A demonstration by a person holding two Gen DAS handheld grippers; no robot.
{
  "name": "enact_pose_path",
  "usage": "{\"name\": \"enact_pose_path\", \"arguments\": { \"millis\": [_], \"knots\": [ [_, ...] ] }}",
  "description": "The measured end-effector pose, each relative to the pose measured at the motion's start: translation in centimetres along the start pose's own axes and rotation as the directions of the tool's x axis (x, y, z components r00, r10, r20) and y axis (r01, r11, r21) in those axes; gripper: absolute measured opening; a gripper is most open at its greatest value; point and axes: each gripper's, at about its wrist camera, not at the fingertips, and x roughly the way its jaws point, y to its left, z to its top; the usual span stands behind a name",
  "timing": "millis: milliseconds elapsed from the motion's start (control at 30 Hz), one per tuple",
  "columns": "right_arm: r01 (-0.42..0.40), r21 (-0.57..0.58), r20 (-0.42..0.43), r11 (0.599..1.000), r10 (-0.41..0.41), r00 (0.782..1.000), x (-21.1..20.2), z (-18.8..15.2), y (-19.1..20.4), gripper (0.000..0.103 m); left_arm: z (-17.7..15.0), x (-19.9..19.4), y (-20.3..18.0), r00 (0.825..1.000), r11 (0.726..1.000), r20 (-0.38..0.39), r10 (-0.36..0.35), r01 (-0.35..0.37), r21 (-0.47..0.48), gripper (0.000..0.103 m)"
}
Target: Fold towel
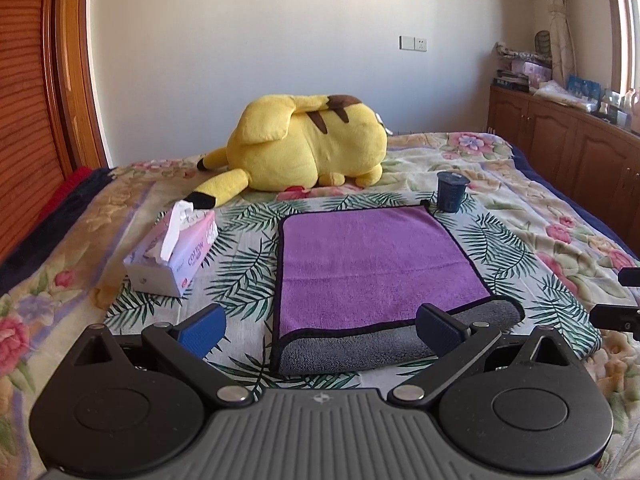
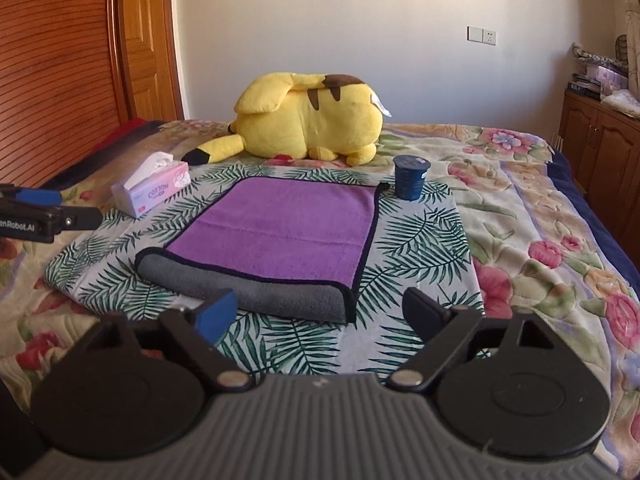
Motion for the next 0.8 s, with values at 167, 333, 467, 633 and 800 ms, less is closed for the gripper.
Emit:
{"name": "enact_pose_path", "arguments": {
  "millis": [167,333,467,633,800],
  "knots": [
    [-0.008,-0.012,-0.021,1.0,0.008,1.0,1.6,0.4,0.1,0.086,-0.6,2.2,0.7,0.999,1.0,-0.03,-0.016,0.015,-0.017,0.078],
    [-0.014,-0.022,-0.037,1.0,0.013,0.999,3.1,0.9,0.0,0.082,-1.2,4.2,1.4,0.998,0.999,-0.055,-0.015,0.012,-0.04,0.075],
    [-0.017,-0.033,-0.048,0.999,0.015,0.999,4.1,1.1,0.0,0.08,-1.8,5.7,1.9,0.997,0.999,-0.076,-0.004,0.001,-0.046,0.075],
    [-0.019,-0.037,-0.067,0.999,0.016,0.998,5.3,1.0,0.1,0.079,-2.3,7.4,2.8,0.995,0.998,-0.104,-0.005,-0.002,-0.07,0.072],
    [-0.025,-0.047,-0.091,0.999,0.021,0.996,7.0,0.8,0.2,0.078,-2.2,8.5,3.5,0.994,0.997,-0.105,-0.013,0.004,-0.077,0.062]
  ]
}}
